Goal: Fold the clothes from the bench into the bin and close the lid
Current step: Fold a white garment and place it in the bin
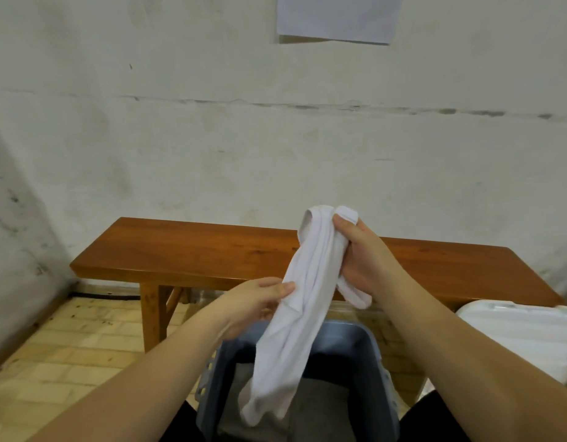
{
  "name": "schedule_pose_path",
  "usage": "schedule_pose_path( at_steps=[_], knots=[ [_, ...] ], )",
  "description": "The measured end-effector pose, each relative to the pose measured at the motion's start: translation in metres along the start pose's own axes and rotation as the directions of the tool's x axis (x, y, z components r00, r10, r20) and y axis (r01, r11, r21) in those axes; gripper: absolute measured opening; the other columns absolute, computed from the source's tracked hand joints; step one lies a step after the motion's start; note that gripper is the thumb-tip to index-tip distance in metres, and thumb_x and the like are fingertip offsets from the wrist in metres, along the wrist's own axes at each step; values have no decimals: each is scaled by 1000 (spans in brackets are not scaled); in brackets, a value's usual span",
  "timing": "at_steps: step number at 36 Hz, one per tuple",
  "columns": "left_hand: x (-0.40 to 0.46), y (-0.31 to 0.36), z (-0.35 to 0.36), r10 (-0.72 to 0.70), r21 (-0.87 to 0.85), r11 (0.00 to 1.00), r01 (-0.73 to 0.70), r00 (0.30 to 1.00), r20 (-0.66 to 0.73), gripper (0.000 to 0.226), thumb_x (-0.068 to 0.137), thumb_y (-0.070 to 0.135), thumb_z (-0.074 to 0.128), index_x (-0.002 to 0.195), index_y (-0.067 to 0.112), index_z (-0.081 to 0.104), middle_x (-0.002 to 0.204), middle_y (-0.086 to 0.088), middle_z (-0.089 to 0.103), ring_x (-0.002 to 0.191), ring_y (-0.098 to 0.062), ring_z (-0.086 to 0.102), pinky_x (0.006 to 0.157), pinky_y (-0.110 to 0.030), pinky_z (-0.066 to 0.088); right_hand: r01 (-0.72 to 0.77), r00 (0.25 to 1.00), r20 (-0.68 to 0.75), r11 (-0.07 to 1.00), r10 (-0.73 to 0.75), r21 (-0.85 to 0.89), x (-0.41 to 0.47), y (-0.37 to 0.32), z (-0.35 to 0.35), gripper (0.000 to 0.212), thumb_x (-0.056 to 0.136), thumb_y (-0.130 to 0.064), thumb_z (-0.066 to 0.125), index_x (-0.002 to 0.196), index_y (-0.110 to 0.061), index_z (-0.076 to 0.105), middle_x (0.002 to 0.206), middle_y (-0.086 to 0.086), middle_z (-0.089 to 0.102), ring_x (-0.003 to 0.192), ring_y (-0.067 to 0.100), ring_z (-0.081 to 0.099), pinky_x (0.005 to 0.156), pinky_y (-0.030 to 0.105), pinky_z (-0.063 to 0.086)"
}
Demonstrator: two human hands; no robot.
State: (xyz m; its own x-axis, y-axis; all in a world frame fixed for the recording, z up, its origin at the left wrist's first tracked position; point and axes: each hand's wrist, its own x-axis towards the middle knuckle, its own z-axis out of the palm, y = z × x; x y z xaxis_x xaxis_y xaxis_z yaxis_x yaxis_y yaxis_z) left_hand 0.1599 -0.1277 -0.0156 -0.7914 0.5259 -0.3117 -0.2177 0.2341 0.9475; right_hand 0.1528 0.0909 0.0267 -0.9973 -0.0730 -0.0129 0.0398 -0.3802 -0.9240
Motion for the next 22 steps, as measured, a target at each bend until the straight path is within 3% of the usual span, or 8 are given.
schedule_pose_path(
  at_steps=[2,7,10,13,15,17,20,22],
  knots=[
    [0,1,7,47,39,998,-44,996,-70,42,84,50,70,119,27,64,110,9,73,104,-14,68,100,-41,52,16,1000,-23,1000,-16,-2,1,0,1,63,82,-42,77,136,-24,51,134,15,60,119,37,61,100,60,48],
    [11,-3,31,267,386,911,-141,918,-293,26,85,43,72,107,36,60,102,15,67,96,-4,64,81,-21,51,80,994,-77,996,-76,43,0,-4,8,43,93,-31,64,133,-16,55,126,13,66,115,29,65,93,47,55],
    [15,-5,43,344,429,891,-147,835,-430,11,94,34,61,99,26,68,92,9,68,89,-8,64,83,-25,51,105,989,-99,994,-105,-7,-1,-5,9,27,98,-28,58,123,-19,61,114,5,72,107,22,69,90,42,56],
    [14,-6,44,362,409,900,-155,788,-499,18,97,32,57,92,20,68,86,2,67,83,-13,64,81,-30,54,106,983,-148,993,-112,-47,0,-8,6,37,96,-32,61,131,-20,58,122,8,68,113,25,67,96,48,54],
    [11,-1,41,339,324,928,-184,777,-531,19,96,28,56,90,14,67,85,-4,67,83,-21,64,77,-32,52,109,976,-180,990,-123,-87,-1,-13,0,36,96,-31,62,131,-21,57,123,7,67,112,24,67,95,45,55],
    [8,7,32,235,86,970,-227,789,-568,15,95,23,57,95,13,68,92,-5,70,90,-24,65,76,-32,52,106,970,-201,982,-136,-154,-1,-17,-9,31,97,-29,61,127,-23,58,121,3,68,109,20,68,93,41,55],
    [8,17,14,119,-280,907,-316,827,-550,20,92,16,58,108,14,69,104,-5,75,102,-27,68,91,-43,53,38,969,-222,950,-111,-309,-2,-24,-25,18,96,-30,63,114,-29,63,116,-4,71,105,17,68,90,38,55],
    [9,23,-1,70,-374,867,-328,824,-562,31,89,20,62,120,15,66,113,-5,73,107,-26,67,94,-44,52,-35,968,-244,918,-68,-396,0,-28,-38,14,94,-32,66,108,-32,63,114,-4,70,104,19,67,87,38,56]
  ],
)
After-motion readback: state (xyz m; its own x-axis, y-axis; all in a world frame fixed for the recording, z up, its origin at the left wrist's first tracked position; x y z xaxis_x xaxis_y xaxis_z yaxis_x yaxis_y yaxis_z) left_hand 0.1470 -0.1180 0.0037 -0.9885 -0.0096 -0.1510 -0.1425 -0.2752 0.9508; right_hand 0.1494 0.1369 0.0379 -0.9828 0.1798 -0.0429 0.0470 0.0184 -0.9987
